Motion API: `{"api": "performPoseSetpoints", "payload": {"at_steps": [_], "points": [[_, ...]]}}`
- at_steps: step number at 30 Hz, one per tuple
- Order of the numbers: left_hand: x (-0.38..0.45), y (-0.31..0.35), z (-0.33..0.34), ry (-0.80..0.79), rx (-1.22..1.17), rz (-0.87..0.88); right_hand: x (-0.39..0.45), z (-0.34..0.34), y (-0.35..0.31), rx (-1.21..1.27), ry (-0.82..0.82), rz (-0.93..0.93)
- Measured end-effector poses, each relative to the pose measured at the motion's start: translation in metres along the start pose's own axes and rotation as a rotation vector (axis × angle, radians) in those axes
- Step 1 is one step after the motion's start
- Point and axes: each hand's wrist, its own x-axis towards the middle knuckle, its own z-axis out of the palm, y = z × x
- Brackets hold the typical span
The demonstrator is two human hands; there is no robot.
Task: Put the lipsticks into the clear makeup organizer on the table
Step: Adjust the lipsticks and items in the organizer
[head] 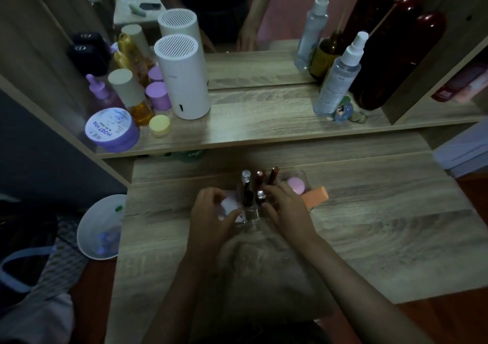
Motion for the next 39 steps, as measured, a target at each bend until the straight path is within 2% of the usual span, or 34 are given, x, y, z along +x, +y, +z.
{"api": "performPoseSetpoints", "payload": {"at_steps": [11,21,28,39], "points": [[0.005,0.007,0.01,-0.007,0.15,0.063,0.009,-0.003,0.003,0.071,0.014,-0.002],[0.025,0.027,0.004,0.019,0.006,0.133,0.005,-0.017,-0.005,0.093,0.11,-0.008],[0.034,0.034,0.011,0.039,0.058,0.145,0.01,-0.035,-0.009,0.13,0.212,-0.006],[0.037,0.03,0.011,0.047,0.051,0.176,0.005,-0.038,0.003,0.152,0.22,0.035]]}}
